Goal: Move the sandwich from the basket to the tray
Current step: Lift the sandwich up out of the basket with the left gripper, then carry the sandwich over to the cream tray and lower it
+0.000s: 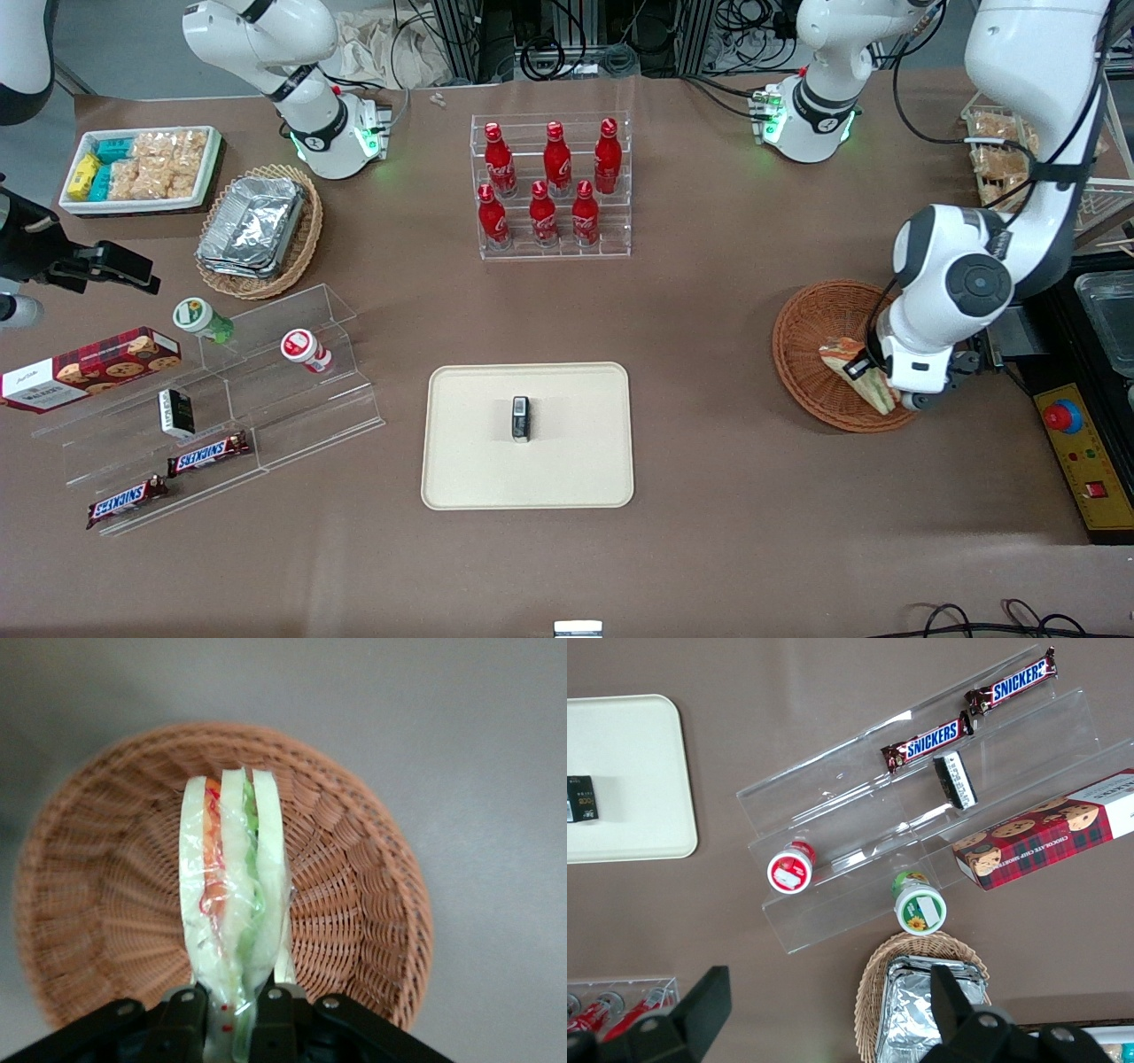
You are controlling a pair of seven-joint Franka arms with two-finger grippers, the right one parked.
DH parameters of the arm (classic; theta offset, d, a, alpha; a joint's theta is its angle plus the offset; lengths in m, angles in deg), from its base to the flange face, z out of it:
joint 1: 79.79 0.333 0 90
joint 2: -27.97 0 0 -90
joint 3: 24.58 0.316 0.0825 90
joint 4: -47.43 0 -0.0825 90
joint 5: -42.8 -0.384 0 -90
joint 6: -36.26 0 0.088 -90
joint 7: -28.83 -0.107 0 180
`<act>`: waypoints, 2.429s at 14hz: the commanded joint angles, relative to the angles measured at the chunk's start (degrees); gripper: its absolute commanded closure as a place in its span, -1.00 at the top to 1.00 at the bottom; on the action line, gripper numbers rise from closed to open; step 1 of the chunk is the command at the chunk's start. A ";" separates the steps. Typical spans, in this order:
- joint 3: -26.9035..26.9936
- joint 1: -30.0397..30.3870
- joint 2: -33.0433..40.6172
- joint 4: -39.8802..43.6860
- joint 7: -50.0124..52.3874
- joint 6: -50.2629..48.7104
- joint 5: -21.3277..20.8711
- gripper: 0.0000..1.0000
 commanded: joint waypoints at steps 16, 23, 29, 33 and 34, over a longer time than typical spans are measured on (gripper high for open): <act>-18.92 -7.04 -6.37 35.97 -16.03 -35.27 4.95 -1.00; -18.39 -20.06 -26.50 36.15 -9.18 -13.88 -11.66 -1.00; -9.17 -30.43 -35.12 42.28 -4.60 -6.05 -15.01 -1.00; -8.98 -32.20 -40.12 48.96 -5.13 -5.79 -14.92 -1.00; -8.98 -32.46 -41.27 50.72 -5.13 -5.79 -14.92 -1.00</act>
